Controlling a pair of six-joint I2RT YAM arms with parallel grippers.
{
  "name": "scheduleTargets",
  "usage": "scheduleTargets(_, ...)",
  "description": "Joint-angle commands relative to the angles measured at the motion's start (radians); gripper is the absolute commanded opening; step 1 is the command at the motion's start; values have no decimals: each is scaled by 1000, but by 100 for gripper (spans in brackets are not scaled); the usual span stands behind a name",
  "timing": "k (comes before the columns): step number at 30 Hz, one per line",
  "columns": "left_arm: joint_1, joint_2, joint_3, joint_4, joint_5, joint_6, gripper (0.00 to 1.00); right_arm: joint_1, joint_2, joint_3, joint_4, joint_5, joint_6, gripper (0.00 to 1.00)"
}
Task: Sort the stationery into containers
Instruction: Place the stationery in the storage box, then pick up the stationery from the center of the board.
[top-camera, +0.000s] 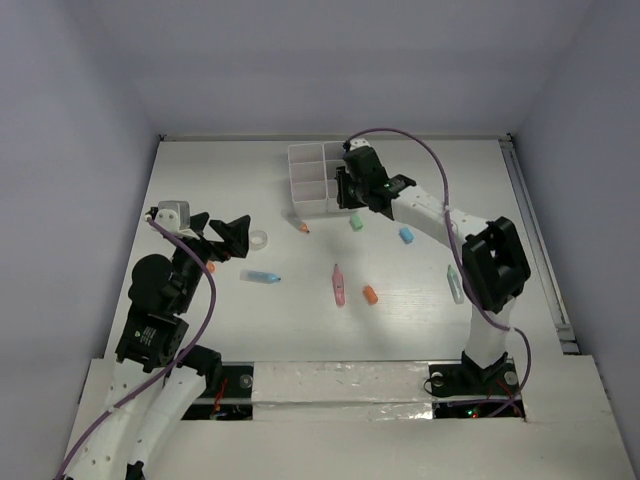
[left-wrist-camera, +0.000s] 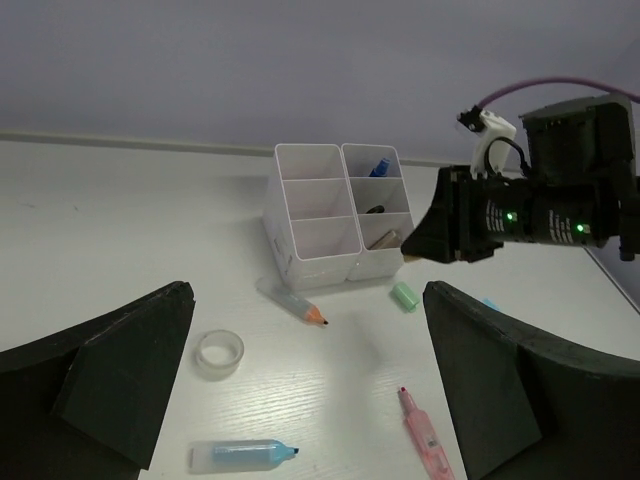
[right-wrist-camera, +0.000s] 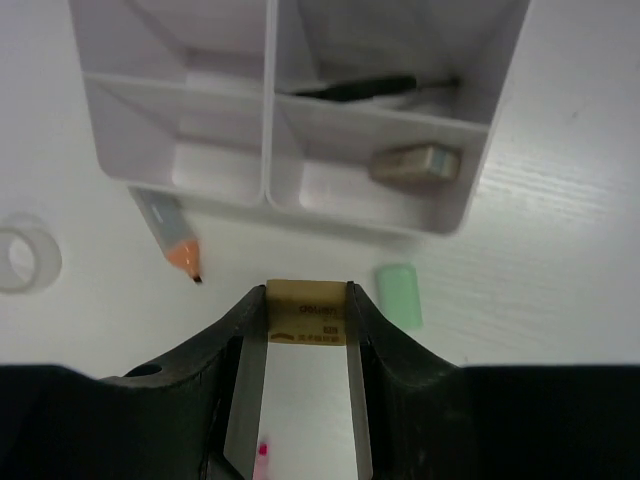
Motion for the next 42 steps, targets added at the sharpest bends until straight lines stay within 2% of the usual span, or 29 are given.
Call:
scheduleTargets(1,-4,-1,7,37,5,7,99,-17,77,107,77,23,-43,10)
scheduleTargets(7,-4,7,7,37,5,9,99,-36,165,214,103,40,-29,12)
scheduleTargets(16,-4,15,5,39,5,11,99,-54,197,223,133,63,-18,25)
scheduleTargets(19,-4,16,5,39,2,11,99,-54,200,231,125,62,-18,35)
scheduleTargets(20,-4,16,5,39,2,11,99,-54,193,229,125,59,-18,43)
scheduleTargets(23,-4,21,7,39,2,11,99,-54,165,217,122,39,-26,58)
scheduleTargets(26,-4,22,5,40,4,11,99,-54,139,210,123,7,-37,66)
scheduleTargets(29,-4,27,5,40,5,9,99,-45,121,206,126,-29,-71,68)
scheduleTargets(31,-4,33,7,39,4,9,99,-28,107,202,137,-42,-109,67)
scheduleTargets(32,-4,34,7,39,-1,7,99,-16,98,196,149,-58,-124,58)
scheduleTargets(33,-4,38,8,37,-5,6,99,15,91,190,166,-79,-152,49)
scheduleTargets(34,-4,42,10,36,-11,7,99,30,88,193,183,-110,-161,34)
scheduleTargets(35,-4,45,10,34,-22,4,99,47,94,205,180,-121,-169,14)
scheduleTargets(39,5,56,14,22,-53,0,99,119,171,315,143,-216,-192,11)
scheduleTargets(42,28,56,20,-4,-132,-15,99,154,246,401,117,-308,-180,15)
